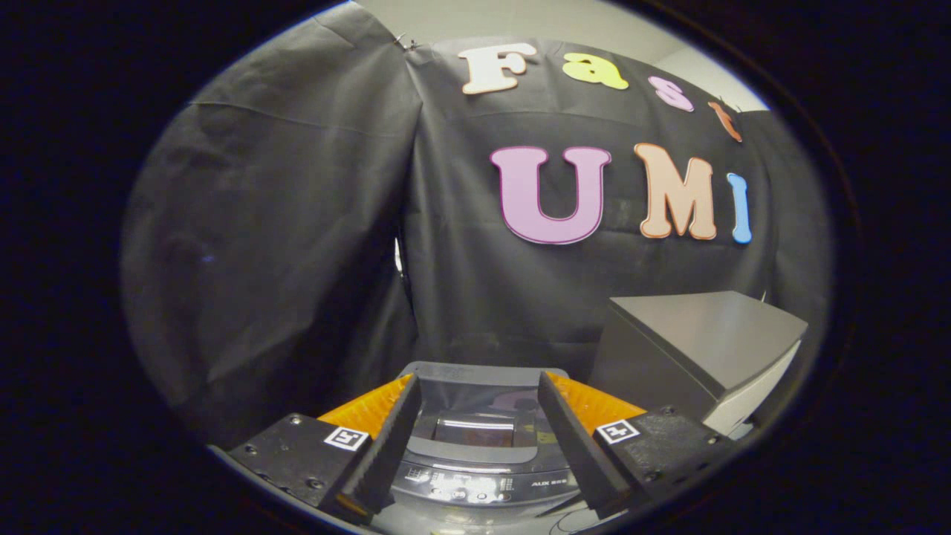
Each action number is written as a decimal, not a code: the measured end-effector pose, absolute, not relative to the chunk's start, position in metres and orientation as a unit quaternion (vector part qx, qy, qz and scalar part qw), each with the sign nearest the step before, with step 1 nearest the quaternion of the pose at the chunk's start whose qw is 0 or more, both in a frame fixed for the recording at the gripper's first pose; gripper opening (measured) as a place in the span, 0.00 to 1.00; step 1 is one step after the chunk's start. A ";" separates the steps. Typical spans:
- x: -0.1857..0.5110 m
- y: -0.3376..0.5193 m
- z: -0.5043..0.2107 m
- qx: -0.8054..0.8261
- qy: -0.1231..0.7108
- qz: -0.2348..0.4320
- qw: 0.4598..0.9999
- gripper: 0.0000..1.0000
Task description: Put the clothes into the washing machine and then close the washing machine lid.
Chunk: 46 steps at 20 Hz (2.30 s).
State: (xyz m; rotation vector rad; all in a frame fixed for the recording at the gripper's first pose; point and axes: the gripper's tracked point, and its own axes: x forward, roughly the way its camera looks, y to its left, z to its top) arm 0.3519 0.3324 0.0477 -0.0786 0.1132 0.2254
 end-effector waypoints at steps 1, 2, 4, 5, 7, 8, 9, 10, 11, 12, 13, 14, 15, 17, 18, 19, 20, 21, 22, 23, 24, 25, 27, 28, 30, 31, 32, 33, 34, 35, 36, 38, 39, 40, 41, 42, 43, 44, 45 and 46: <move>0.347 0.330 0.054 -0.036 0.048 0.115 0.992 0.96; 0.340 0.328 0.060 -0.032 0.041 0.114 0.992 0.96; 0.328 0.319 0.074 -0.026 0.020 0.107 0.994 0.96; 0.322 0.316 0.080 -0.027 0.016 0.105 0.994 0.96; 0.311 0.308 0.093 -0.036 0.001 0.096 0.995 0.96; 0.304 0.302 0.102 -0.042 -0.008 0.092 0.995 0.96; 0.295 0.296 0.112 -0.041 -0.022 0.088 0.995 0.96; 0.285 0.292 0.121 -0.039 -0.036 0.083 0.995 0.96; 0.280 0.287 0.130 -0.036 -0.050 0.082 0.995 0.96; 0.271 0.285 0.137 -0.032 -0.058 0.083 0.994 0.96; 0.263 0.281 0.143 -0.025 -0.066 0.083 0.994 0.96; 0.253 0.279 0.151 -0.020 -0.075 0.086 0.993 0.96; 0.241 0.280 0.159 -0.016 -0.081 0.092 0.992 0.96; 0.227 0.270 0.173 -0.023 -0.100 0.089 0.991 0.96; 0.218 0.267 0.176 -0.023 -0.103 0.089 0.990 0.96; 0.213 0.264 0.178 -0.022 -0.111 0.089 0.990 0.96; 0.205 0.261 0.180 -0.021 -0.112 0.089 0.989 0.96; 0.199 0.257 0.181 -0.022 -0.114 0.087 0.989 0.96; 0.190 0.256 0.182 -0.022 -0.115 0.089 0.989 0.96; 0.185 0.253 0.181 -0.024 -0.117 0.089 0.989 0.96; 0.177 0.250 0.181 -0.024 -0.117 0.092 0.989 0.96; 0.171 0.248 0.180 -0.024 -0.117 0.093 0.988 0.96; 0.166 0.240 0.176 -0.023 -0.114 0.094 0.989 0.96; 0.160 0.237 0.173 -0.021 -0.112 0.095 0.989 0.96; 0.151 0.232 0.169 -0.019 -0.111 0.097 0.989 0.96; 0.147 0.228 0.166 -0.017 -0.111 0.097 0.989 0.96; 0.144 0.224 0.163 -0.018 -0.112 0.095 0.989 0.96; 0.138 0.221 0.161 -0.017 -0.113 0.094 0.989 0.96; 0.133 0.218 0.158 -0.017 -0.113 0.093 0.989 0.96; 0.132 0.214 0.155 -0.016 -0.113 0.092 0.989 0.96; 0.131 0.211 0.150 -0.015 -0.111 0.091 0.990 0.96; 0.127 0.204 0.143 -0.013 -0.108 0.091 0.990 0.96; 0.123 0.201 0.141 -0.010 -0.109 0.091 0.990 0.96; 0.125 0.198 0.140 -0.008 -0.110 0.090 0.990 0.96; 0.122 0.196 0.140 -0.006 -0.112 0.091 0.990 0.96; 0.121 0.194 0.138 -0.002 -0.112 0.093 0.989 0.96; 0.119 0.192 0.136 0.001 -0.113 0.095 0.989 0.96; 0.118 0.193 0.133 0.002 -0.113 0.099 0.989 0.96; 0.114 0.192 0.131 0.003 -0.114 0.104 0.988 0.96; 0.112 0.193 0.132 0.006 -0.121 0.112 0.986 0.96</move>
